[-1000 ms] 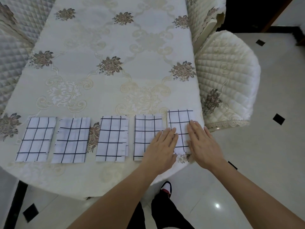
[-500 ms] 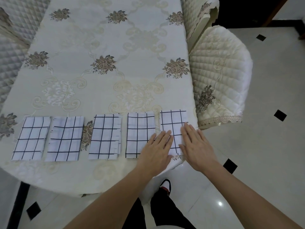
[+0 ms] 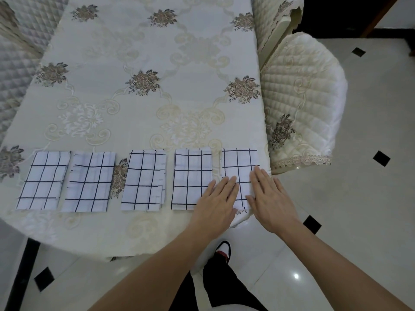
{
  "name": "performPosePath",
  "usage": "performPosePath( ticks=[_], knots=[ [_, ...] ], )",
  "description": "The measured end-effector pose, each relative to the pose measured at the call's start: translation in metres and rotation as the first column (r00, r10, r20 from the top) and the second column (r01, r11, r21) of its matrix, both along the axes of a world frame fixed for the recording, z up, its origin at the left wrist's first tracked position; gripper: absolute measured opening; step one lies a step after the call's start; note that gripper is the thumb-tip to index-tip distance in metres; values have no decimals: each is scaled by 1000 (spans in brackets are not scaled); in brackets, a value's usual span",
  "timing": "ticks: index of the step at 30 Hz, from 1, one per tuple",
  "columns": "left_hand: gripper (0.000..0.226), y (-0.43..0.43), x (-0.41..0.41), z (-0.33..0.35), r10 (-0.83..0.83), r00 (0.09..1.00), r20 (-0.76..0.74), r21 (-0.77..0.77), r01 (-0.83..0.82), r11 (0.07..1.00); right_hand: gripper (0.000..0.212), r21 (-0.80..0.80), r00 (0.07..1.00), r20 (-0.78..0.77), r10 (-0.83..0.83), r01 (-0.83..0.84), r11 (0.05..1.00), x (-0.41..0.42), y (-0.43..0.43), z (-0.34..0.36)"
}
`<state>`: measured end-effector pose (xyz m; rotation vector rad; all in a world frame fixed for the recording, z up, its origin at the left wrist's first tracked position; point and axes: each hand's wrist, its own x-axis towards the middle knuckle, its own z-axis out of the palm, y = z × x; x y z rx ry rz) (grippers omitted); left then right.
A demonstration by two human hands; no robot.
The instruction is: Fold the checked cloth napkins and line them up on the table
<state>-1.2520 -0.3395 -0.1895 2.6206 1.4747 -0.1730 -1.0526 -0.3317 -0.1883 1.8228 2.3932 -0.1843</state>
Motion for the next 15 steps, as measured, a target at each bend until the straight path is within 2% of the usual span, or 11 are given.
performPosePath(
  ticks=[12, 15],
  knots=[
    [66, 2, -6, 4, -3, 999, 33, -28, 4, 1000, 67, -2, 996, -91, -16, 16, 1000, -6, 2, -2],
    [67, 6, -10, 14, 40, 998, 56, -9, -40, 999, 64, 13, 992, -122, -34, 36, 999, -8, 6, 7]
  ],
)
